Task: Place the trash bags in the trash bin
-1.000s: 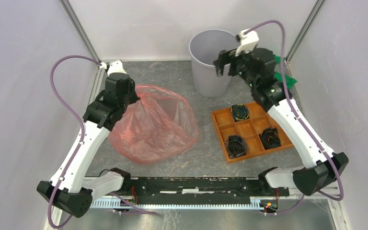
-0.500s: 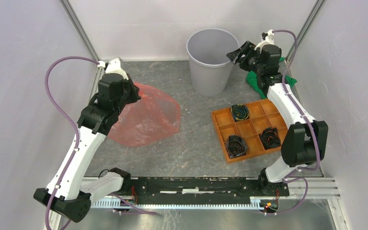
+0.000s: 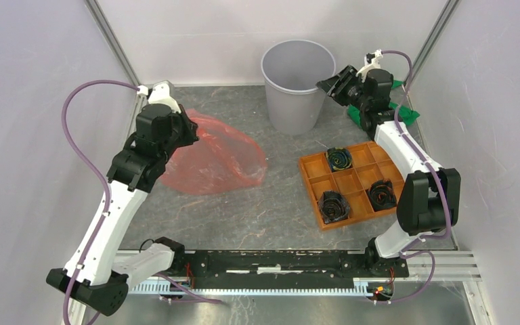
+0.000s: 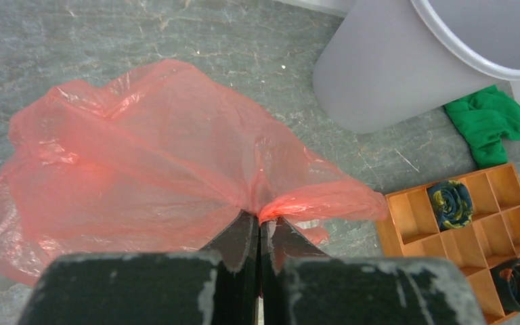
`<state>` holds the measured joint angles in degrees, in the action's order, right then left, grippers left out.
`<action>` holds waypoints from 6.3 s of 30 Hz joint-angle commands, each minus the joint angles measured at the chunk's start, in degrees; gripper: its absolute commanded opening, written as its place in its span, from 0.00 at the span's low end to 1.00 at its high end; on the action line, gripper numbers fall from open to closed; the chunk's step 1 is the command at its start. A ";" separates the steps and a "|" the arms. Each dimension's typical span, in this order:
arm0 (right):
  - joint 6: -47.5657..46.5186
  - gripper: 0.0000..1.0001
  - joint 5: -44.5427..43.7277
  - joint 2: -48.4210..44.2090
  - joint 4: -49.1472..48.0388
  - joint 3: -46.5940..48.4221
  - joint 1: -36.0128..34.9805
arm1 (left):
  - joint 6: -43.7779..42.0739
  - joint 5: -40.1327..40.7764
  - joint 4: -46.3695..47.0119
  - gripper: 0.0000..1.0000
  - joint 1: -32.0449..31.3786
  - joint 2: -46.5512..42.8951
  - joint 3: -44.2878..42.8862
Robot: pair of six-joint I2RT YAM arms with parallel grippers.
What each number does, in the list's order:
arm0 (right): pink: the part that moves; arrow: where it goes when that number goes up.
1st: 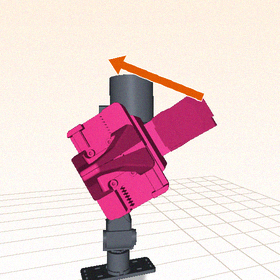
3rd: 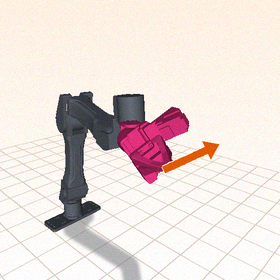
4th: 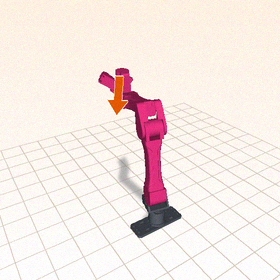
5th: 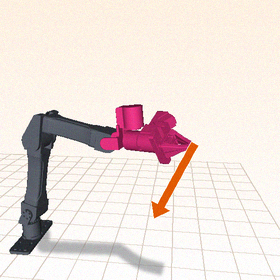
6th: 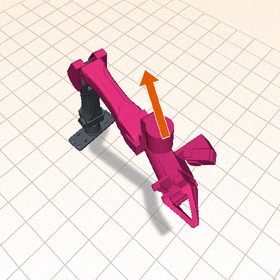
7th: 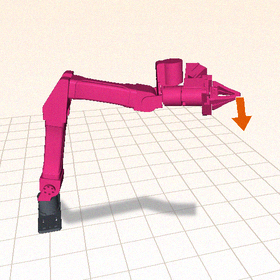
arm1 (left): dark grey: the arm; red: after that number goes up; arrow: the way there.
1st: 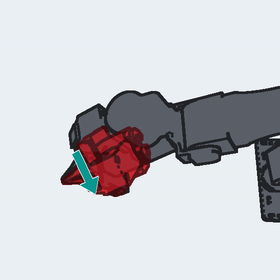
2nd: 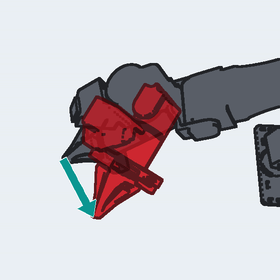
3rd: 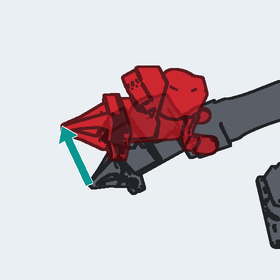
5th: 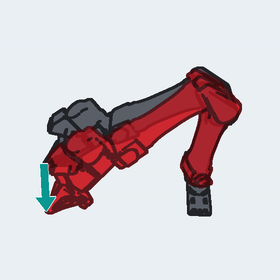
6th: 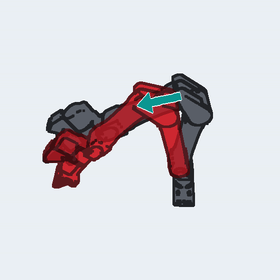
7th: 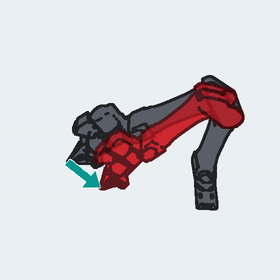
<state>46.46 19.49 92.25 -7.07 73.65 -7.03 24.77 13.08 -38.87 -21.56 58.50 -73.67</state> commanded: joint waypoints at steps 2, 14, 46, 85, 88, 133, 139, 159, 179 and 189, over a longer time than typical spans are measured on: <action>2.06 0.45 2.75 -0.67 -3.22 -0.85 -0.47 | -3.51 3.22 1.33 0.02 0.20 -2.08 -4.75; 3.95 0.26 5.02 -5.33 -3.15 -4.51 -5.73 | -8.25 10.09 0.22 0.03 0.23 -5.39 -11.52; 37.41 0.00 19.26 -20.05 -31.15 -25.40 -12.95 | -1.65 -0.50 8.46 0.02 0.22 -7.59 -30.60; 14.08 0.10 23.57 -20.87 -23.42 -36.33 -9.29 | 13.38 -17.92 22.16 0.02 0.21 0.03 -31.32; 1.92 0.30 20.19 -21.91 -12.14 -32.40 -9.14 | 12.57 -17.17 21.28 0.02 0.20 -0.42 -31.06; -32.77 0.98 26.56 -24.97 -7.90 1.87 -12.51 | -2.02 -41.54 24.11 0.02 0.20 -1.74 -29.54; -35.09 0.98 30.71 -19.36 -8.28 13.72 -24.05 | -3.05 -42.12 21.37 0.02 0.20 -2.42 -29.46; -34.65 0.53 -2.13 -16.71 -1.86 17.17 -43.62 | -0.92 -38.88 21.90 0.02 0.25 -0.19 -31.05; -41.80 0.00 -28.05 -15.65 6.77 26.12 -33.71 | -2.69 -8.64 10.71 1.00 0.23 -2.27 -28.25; -37.36 0.01 -12.48 -12.30 9.43 25.50 -28.96 | 1.38 -10.30 12.10 0.87 0.23 6.53 -15.38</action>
<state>6.87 -1.37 78.17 1.89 98.24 -37.45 24.82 7.11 -26.76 -21.50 57.06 -91.90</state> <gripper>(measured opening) 0.010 0.930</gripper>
